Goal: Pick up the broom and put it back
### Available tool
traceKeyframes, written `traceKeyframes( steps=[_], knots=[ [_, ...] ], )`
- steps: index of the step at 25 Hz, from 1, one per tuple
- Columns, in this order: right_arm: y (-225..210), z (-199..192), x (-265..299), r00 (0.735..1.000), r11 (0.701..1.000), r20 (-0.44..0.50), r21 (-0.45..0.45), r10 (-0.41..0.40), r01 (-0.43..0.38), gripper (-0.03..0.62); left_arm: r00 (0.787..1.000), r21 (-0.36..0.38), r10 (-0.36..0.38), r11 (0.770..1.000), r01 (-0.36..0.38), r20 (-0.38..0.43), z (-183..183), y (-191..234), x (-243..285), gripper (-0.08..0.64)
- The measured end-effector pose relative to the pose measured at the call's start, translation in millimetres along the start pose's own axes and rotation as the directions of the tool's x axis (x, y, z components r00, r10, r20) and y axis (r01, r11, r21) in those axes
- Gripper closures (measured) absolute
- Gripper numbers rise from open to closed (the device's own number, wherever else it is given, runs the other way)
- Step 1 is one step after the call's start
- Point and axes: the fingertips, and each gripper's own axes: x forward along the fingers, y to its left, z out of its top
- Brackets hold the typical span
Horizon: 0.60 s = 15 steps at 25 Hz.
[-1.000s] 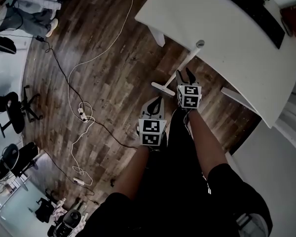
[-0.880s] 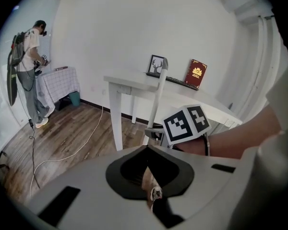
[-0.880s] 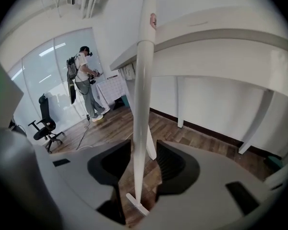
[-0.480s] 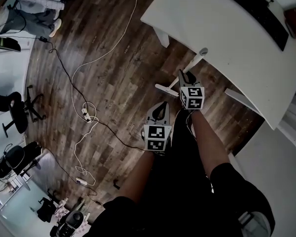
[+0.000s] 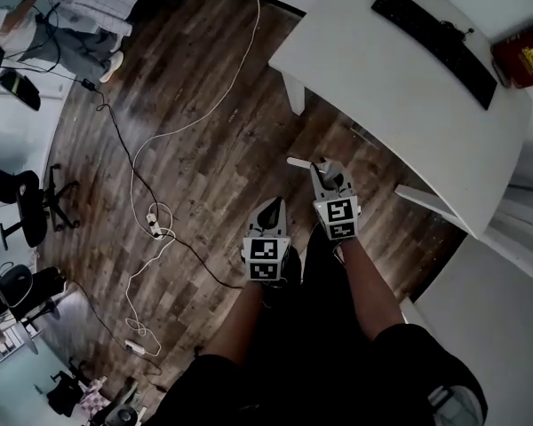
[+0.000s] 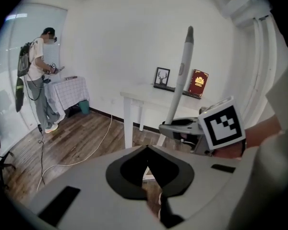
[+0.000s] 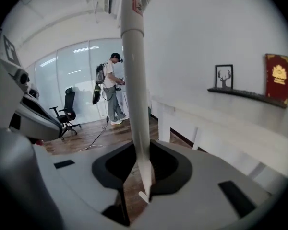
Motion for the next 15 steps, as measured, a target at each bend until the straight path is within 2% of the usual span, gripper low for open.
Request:
traceKeyframes(
  steps=[4,9,13,15],
  knots=[
    [25,59,-38,0.997,0.993,0.074,-0.116,0.004,0.004,0.492,0.997,-0.013,0.037,0.999,-0.036,0.074,29,19,-40,0.558],
    [41,133,-78,0.986,0.974,0.165,-0.225,0.015,0.023,0.492,0.982,0.050,0.044,0.997,-0.054,0.186,87,28,-84,0.558],
    [56,182,-101,0.971,0.966,0.232,-0.258,0.056,0.006,0.492,0.958,0.108,0.035,0.992,-0.068,0.284,127,30,-119,0.558],
    [65,201,-116,0.962,0.967,0.263,-0.254,0.073,-0.004,0.492,0.944,0.109,0.040,0.991,-0.080,0.328,141,30,-136,0.558]
  ],
)
